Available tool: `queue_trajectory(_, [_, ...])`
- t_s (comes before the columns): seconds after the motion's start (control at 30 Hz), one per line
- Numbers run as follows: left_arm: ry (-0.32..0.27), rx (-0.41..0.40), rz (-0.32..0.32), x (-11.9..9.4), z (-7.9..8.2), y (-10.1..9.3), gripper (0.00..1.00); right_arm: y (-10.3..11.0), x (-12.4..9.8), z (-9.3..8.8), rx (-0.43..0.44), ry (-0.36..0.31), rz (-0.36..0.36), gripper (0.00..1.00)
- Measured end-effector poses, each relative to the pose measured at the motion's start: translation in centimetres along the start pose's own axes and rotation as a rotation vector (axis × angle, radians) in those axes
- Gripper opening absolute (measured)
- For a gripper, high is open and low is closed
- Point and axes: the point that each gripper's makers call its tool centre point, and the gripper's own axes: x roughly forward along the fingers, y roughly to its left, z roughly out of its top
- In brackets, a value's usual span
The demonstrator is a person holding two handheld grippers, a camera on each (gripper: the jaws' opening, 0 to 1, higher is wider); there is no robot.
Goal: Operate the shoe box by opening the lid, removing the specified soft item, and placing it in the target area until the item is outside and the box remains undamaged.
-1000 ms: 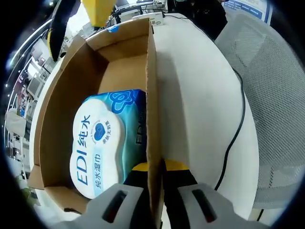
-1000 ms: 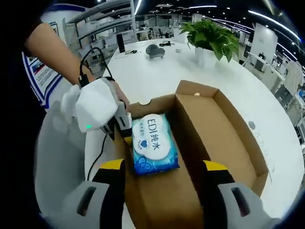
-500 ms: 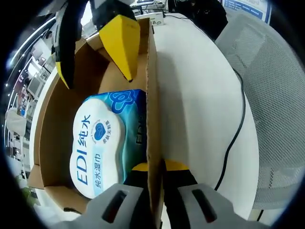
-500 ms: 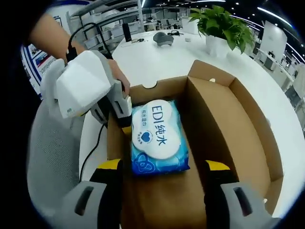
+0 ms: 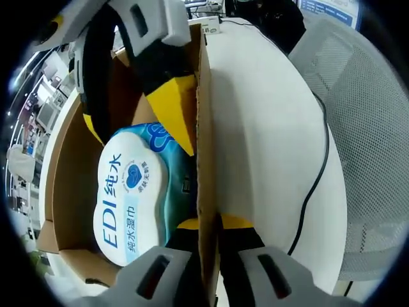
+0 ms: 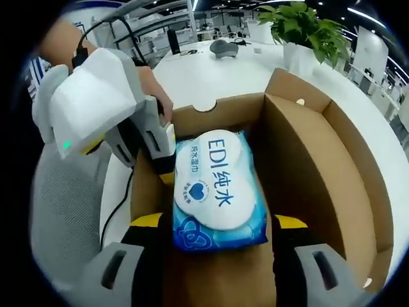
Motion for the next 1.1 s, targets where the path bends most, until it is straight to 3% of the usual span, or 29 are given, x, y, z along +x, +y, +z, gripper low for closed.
queue_trajectory(0.1, [-0.001,0.002,0.001,0.0,0.0,0.0,0.02,0.3,0.3,0.2,0.002,-0.006,0.009,0.63])
queue_trajectory(0.13, [-0.001,0.002,0.001,0.0,0.0,0.0,0.02,0.0,0.5,-0.5,-0.029,0.027,-0.007,0.63])
queue_trajectory(0.2, [0.0,0.0,0.0,0.0,0.0,0.0,0.02,0.0,1.0,-0.8,-0.062,0.029,-0.024,0.62])
queue_trajectory(0.47, [0.0,0.0,0.0,0.1,0.0,0.0,0.02,-0.1,1.0,-0.7,-0.05,0.005,-0.023,0.59])
queue_trajectory(0.67, [0.0,0.001,0.0,0.1,0.0,0.0,0.02,-0.3,0.9,-1.0,-0.06,0.024,-0.022,0.57])
queue_trajectory(1.1, [0.0,-0.002,0.001,0.1,0.0,0.0,0.02,-1.5,-1.4,-4.4,-0.071,0.058,-0.008,0.57])
